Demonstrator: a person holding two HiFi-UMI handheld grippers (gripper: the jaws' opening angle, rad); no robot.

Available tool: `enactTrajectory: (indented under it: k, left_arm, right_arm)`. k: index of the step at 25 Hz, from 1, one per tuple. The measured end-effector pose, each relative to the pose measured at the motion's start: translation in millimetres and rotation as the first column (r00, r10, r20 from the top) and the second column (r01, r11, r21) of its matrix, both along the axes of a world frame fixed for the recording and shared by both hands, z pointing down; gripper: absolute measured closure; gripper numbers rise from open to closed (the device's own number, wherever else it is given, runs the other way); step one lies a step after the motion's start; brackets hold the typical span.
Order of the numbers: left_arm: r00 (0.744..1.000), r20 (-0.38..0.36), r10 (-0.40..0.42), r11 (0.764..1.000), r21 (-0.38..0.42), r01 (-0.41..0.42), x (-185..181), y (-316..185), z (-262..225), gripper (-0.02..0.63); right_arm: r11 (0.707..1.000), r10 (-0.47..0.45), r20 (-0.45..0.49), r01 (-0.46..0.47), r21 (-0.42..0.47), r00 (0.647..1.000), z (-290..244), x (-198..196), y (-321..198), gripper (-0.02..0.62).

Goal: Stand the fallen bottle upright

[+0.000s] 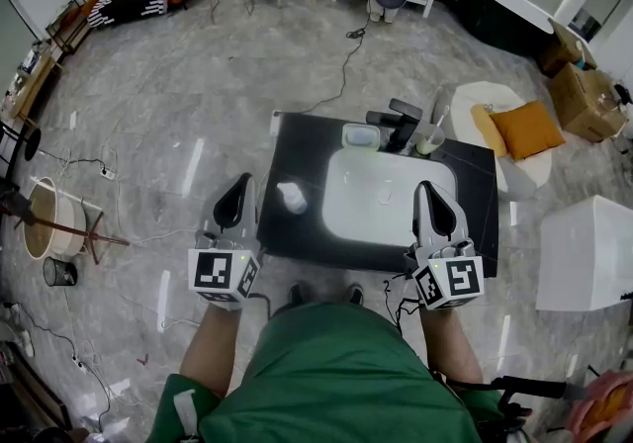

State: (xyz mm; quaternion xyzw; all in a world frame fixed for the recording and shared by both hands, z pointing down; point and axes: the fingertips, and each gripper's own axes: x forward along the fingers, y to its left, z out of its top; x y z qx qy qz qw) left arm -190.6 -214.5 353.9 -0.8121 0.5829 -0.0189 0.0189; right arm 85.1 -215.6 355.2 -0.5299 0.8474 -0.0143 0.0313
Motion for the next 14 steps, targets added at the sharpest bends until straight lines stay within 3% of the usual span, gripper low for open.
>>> enactTrajectory:
  k: [14]
  left_arm:
    - [1.0, 0.004, 0.005, 1.0, -0.014, -0.005, -4.3, -7.7, 0.7, 0.604]
  right_arm:
    - [1.0, 0.002, -0.001, -0.002, -0.012, 1.0, -3.4, -5.9, -6.2, 0.592]
